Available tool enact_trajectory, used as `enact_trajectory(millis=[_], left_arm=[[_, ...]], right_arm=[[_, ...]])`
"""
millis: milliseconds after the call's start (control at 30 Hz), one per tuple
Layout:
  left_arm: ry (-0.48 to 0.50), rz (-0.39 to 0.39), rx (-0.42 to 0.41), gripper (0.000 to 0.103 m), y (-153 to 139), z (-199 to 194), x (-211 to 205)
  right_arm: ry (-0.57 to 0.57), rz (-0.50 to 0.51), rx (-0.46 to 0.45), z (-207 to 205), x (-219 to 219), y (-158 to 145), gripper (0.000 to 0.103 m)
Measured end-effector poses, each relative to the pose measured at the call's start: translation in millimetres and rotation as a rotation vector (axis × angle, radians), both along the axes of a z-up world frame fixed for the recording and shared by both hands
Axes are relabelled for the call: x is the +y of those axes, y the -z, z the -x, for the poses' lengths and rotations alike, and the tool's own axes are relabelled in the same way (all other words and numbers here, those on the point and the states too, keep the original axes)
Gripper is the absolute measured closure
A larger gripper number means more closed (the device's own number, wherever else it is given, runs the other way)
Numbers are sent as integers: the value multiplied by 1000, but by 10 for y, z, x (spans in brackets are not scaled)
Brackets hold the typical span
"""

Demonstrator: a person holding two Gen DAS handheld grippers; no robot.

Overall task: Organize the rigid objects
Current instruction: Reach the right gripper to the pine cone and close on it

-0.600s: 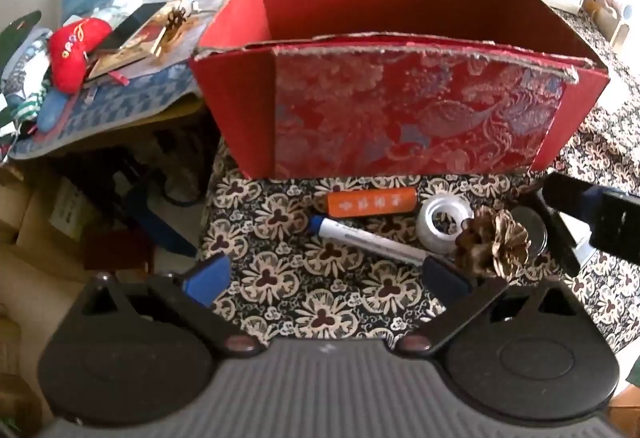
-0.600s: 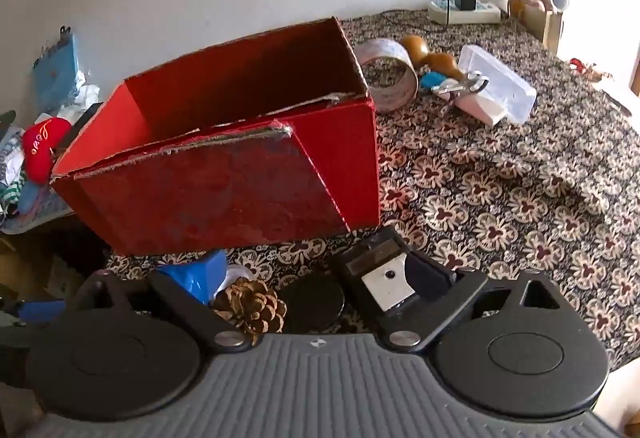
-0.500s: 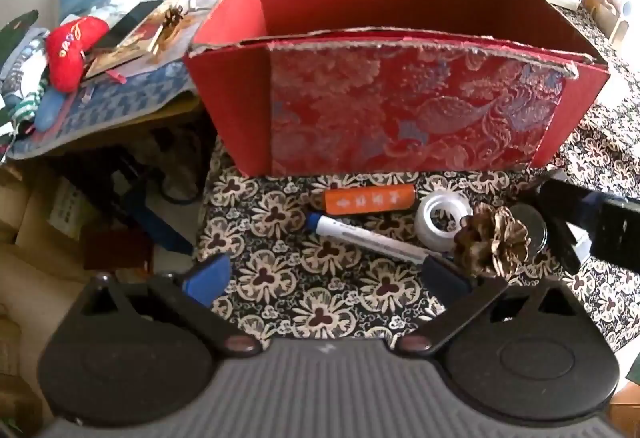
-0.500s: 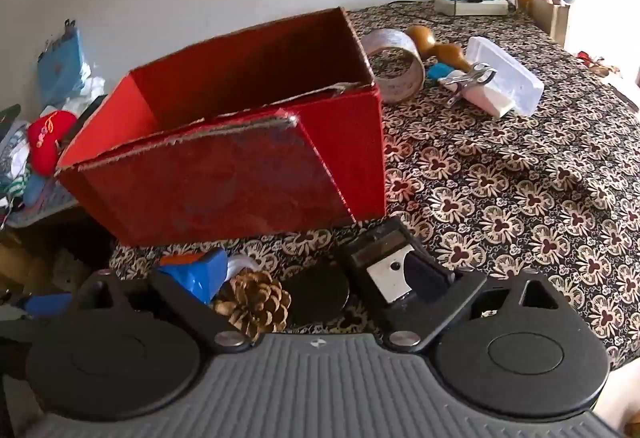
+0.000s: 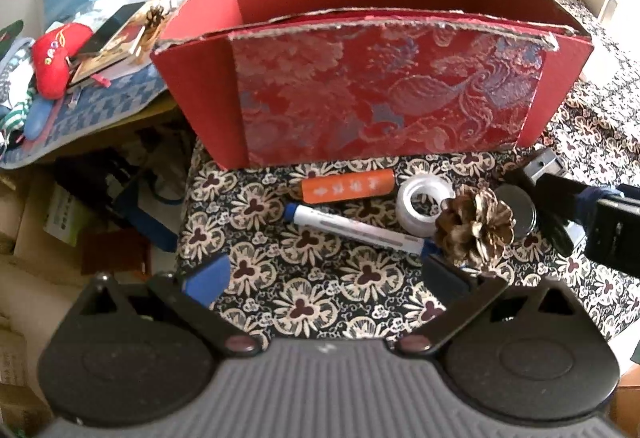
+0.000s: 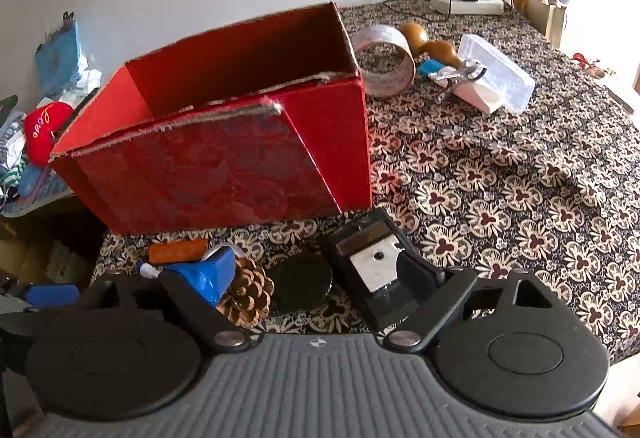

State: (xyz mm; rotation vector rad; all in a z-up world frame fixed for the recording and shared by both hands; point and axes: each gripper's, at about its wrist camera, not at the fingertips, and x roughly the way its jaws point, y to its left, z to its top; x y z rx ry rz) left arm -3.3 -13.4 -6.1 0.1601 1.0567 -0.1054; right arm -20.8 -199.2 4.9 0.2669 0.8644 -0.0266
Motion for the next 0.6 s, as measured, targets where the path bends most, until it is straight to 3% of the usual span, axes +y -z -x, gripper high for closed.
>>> enact_trajectory(millis=[133,367,600], left_arm=[[6,11,3,1,11,33,-21],[3,46,10,1,67,78,24],[48,173,-13,1,69,163,103]], right_arm=[[5,-6,35,-5,-8,65,30],[16,-37,12,15,-50,94,36],[18,-116,26,47,-107,125,50]])
